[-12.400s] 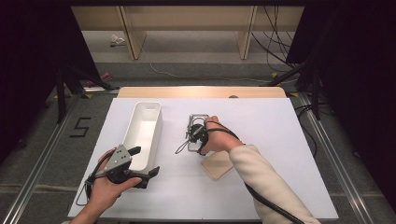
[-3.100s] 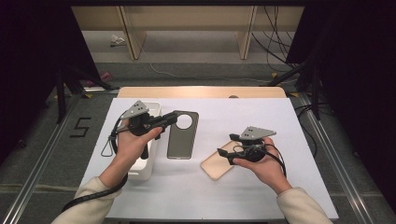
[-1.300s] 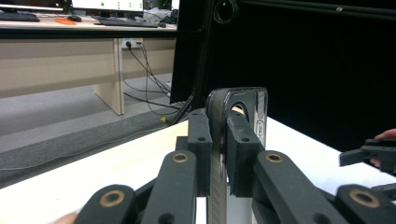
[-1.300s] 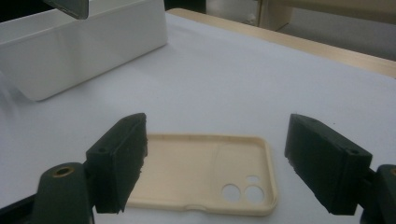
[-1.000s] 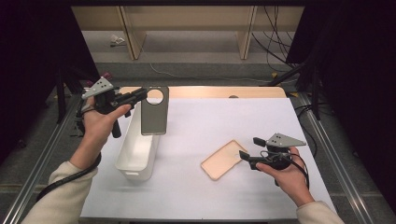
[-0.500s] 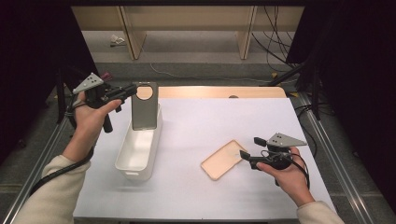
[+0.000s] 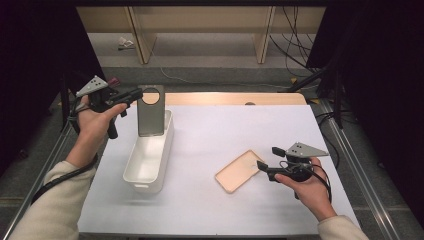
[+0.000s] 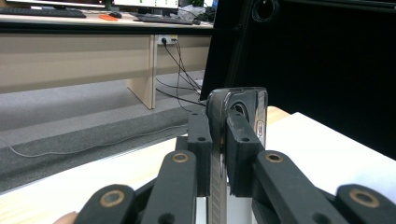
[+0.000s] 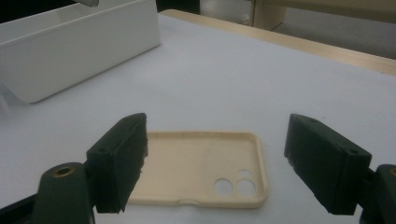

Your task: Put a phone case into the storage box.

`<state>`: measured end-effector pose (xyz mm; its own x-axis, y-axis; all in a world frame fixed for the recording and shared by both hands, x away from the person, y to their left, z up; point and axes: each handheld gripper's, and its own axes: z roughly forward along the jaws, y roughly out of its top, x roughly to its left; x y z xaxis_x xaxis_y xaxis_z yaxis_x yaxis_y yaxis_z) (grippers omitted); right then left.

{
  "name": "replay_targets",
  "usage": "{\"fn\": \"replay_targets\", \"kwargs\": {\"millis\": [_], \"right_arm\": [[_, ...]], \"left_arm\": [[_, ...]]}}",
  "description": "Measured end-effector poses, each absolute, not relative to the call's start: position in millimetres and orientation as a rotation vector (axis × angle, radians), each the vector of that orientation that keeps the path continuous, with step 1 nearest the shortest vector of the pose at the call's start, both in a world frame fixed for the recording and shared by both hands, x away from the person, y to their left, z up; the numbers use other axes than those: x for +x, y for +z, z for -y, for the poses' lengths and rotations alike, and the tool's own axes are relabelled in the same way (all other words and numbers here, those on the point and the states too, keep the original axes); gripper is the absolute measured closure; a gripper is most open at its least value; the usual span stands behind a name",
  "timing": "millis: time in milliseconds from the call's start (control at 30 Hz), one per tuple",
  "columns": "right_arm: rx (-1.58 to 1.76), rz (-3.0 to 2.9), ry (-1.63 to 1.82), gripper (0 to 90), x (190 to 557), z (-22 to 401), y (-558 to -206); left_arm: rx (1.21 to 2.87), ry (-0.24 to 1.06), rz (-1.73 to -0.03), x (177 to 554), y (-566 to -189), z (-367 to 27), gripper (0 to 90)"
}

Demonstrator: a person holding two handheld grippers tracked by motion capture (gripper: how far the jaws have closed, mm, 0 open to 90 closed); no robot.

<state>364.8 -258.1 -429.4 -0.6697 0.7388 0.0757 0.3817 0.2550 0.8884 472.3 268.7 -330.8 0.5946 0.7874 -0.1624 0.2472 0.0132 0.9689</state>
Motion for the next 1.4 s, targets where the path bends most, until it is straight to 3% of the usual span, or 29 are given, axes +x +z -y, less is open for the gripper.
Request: {"fn": "replay_targets", "kwargs": {"millis": [1400], "right_arm": [[1.025,-2.174,1.4,20.0,365,258,-430]], "left_arm": [[1.564,0.521,-0.899,504,-347,-273,81.4]]}}
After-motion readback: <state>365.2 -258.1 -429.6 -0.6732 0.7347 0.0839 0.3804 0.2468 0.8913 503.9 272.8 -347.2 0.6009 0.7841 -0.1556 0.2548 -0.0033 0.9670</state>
